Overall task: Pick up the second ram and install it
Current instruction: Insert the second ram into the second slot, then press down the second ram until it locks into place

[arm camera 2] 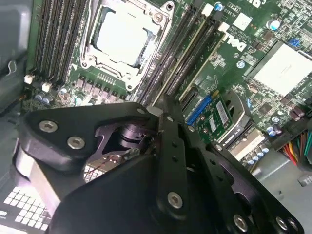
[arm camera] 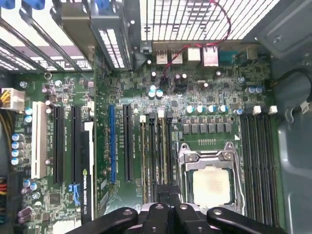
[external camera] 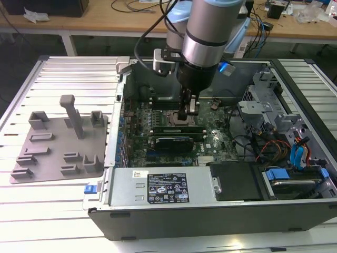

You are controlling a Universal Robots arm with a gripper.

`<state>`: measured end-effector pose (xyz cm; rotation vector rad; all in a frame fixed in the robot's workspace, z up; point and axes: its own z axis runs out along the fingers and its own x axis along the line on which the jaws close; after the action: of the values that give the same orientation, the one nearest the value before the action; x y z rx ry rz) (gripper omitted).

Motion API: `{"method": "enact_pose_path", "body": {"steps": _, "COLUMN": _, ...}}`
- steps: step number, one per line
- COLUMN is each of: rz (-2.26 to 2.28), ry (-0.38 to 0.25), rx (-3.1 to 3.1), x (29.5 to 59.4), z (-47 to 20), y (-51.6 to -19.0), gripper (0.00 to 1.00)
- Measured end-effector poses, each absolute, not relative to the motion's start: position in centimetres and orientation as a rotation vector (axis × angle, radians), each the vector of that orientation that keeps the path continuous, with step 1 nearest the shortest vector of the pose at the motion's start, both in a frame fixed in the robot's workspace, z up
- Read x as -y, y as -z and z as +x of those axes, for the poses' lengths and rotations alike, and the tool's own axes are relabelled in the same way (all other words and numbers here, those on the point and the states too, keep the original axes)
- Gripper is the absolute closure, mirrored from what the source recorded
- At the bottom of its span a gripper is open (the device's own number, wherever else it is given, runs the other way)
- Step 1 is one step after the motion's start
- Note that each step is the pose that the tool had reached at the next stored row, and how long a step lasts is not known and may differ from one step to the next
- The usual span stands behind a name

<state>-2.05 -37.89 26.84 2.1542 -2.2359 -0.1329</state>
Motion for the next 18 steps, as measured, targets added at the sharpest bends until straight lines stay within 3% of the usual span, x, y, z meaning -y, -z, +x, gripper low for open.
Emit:
{"method": "enact_pose_path", "body": {"steps": 3, "rz": 2.183, "ry": 0.079, "rx": 2.263, "x": 37.9, "z": -2.1, "y": -26.8, "gripper": 0.92}}
{"method": "enact_pose_path", "body": {"steps": 9, "rz": 2.182, "ry": 0.077, "rx": 2.262, "x": 37.9, "z": -2.1, "y": -26.8, "gripper": 0.92}}
{"method": "enact_pose_path", "body": {"steps": 18, "rz": 2.173, "ry": 0.062, "rx": 2.251, "x": 37.9, "z": 1.2, "y": -24.3, "gripper": 0.92}}
